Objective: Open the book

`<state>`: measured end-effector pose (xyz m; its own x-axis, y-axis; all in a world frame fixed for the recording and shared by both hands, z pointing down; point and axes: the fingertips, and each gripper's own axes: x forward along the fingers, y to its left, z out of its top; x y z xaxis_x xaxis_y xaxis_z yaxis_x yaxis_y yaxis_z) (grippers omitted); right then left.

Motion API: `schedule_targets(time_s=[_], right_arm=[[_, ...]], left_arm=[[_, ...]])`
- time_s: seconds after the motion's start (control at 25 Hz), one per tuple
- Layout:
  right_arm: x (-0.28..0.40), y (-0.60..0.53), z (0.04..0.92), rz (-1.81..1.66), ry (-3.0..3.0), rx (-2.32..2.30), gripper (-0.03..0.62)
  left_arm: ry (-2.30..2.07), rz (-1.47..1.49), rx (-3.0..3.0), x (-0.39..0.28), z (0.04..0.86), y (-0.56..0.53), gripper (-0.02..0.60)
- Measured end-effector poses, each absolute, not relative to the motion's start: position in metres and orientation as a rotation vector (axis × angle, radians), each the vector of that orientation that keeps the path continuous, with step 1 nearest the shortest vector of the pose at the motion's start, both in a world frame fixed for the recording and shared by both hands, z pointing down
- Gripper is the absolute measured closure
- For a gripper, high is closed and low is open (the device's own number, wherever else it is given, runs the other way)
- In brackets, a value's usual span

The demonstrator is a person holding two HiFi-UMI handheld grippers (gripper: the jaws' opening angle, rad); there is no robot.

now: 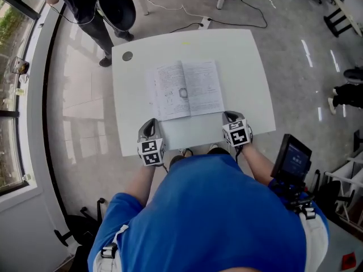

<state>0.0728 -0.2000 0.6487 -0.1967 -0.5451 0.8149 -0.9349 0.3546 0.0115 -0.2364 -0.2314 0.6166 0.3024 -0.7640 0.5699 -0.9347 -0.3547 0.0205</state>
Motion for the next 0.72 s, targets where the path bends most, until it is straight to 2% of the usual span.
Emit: schedule_targets(time_s=[0.28, 0.72], right_arm=[[0.059, -0.175, 0.603, 0.512, -2.037, 1.293, 0.591], [0.078, -0.074, 0.529, 0.417, -2.305, 1.323, 0.591]], left_arm=[[-1.532, 0.614, 2.349, -0.186, 0.573, -0.192, 0.575], [-1.618, 0.548, 2.360, -0.116, 0.531, -0.075, 0.575]])
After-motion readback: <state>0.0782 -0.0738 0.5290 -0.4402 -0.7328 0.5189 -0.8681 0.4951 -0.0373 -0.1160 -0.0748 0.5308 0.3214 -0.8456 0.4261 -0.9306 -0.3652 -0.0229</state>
